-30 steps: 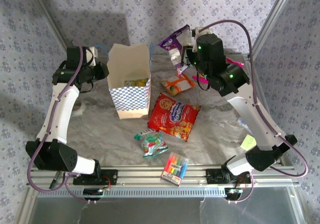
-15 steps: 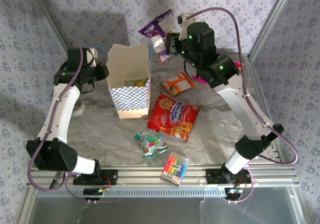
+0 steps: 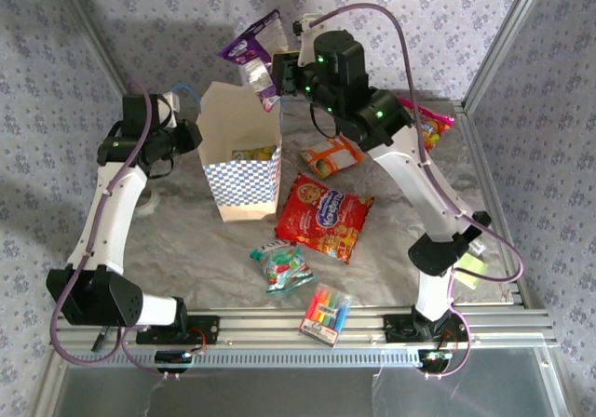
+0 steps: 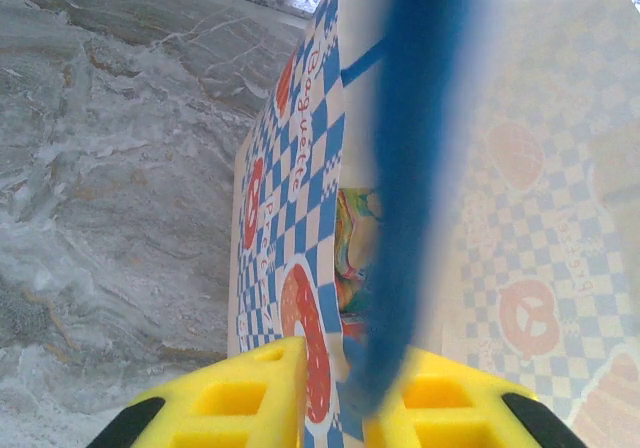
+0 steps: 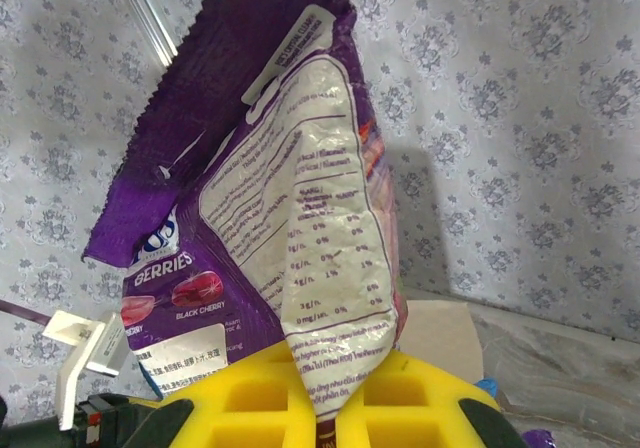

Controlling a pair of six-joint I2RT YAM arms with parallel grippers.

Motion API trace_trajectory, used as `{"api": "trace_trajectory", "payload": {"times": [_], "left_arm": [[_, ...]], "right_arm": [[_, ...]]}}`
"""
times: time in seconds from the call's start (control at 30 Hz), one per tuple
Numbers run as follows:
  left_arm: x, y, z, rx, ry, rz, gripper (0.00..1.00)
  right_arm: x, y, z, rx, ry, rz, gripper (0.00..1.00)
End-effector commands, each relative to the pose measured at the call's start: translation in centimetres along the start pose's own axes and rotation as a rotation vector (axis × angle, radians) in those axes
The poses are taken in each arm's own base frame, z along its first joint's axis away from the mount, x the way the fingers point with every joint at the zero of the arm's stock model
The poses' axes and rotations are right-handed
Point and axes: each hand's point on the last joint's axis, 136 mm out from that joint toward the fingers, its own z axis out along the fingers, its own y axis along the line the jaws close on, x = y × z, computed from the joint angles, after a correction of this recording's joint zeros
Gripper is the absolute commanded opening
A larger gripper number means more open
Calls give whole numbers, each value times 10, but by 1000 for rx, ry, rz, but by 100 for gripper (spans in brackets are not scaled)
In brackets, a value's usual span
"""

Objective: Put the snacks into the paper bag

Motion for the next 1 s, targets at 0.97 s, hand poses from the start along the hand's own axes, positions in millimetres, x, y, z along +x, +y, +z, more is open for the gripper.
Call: {"api": "trace_trajectory", "payload": {"times": [0.97], "left_arm": [[-14,-7,-8,63,-45,8,22]], "right_arm": [[83,8,81,-31,193,187,0]]}}
